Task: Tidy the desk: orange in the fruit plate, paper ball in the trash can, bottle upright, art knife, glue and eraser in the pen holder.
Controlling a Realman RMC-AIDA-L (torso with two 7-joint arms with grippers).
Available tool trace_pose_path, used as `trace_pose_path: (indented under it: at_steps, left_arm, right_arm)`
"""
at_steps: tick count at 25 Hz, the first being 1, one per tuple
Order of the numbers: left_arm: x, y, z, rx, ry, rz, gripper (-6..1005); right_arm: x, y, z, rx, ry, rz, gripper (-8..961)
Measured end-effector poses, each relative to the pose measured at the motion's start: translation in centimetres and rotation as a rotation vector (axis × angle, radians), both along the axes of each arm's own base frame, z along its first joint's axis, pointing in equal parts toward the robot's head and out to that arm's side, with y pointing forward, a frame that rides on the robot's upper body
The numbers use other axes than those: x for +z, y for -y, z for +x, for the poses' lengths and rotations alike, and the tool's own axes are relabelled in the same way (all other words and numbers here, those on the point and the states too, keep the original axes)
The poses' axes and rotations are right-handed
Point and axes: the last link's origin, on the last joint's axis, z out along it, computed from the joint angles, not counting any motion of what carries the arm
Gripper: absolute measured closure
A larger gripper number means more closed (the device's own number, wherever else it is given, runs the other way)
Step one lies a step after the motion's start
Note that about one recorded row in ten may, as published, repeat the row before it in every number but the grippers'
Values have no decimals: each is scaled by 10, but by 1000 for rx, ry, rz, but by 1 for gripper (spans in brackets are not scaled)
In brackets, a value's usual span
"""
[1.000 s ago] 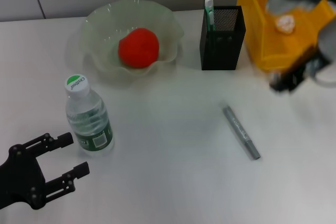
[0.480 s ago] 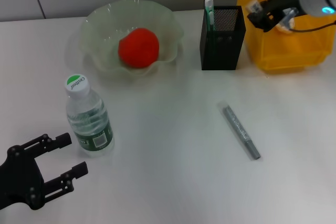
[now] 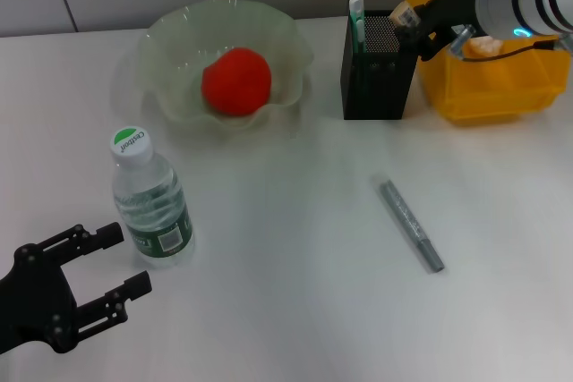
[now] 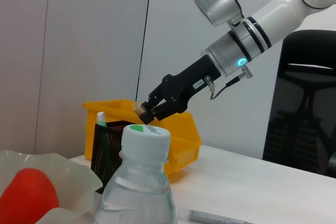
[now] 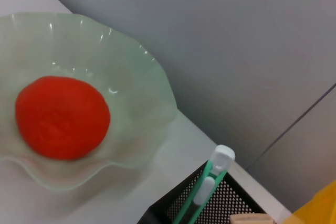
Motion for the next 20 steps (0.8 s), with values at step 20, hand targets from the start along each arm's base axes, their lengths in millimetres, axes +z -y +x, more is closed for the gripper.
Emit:
trace_pose_path:
  at_steps: [20]
  left_arm:
    - [0, 1, 0, -8, 0, -4, 302]
  right_arm:
    - [19, 31, -30, -63, -50, -70, 313]
